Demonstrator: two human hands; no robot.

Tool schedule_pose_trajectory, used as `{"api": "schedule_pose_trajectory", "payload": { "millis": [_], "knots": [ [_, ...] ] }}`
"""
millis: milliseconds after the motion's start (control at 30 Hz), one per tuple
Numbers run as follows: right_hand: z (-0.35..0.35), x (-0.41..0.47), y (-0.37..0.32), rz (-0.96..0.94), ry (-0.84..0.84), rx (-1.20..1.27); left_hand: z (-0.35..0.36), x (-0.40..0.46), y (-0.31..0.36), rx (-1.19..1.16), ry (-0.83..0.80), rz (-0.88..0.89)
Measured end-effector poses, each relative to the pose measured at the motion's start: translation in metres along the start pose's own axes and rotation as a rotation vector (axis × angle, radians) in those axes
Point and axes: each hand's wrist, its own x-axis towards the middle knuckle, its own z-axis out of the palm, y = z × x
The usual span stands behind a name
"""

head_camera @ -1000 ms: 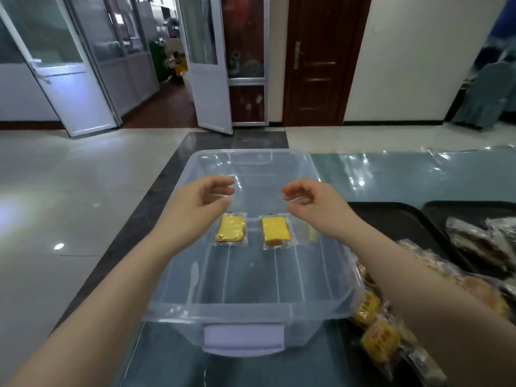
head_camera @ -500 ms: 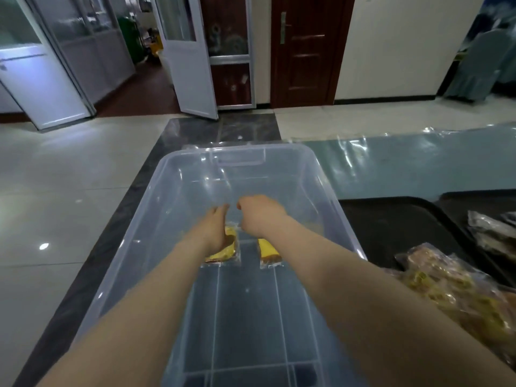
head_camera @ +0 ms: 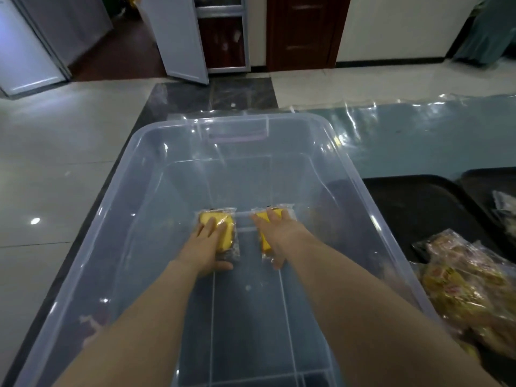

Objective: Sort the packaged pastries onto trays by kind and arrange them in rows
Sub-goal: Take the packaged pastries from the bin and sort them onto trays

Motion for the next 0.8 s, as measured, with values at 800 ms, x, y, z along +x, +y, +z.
{"api": "schedule_pose_trajectory", "payload": {
  "millis": [800],
  "knots": [
    [-0.063,-0.127,-0.03,-0.085,0.661,0.746,-0.147,-0.136,0.054,-0.514,0.537,-0.114]
  ]
}}
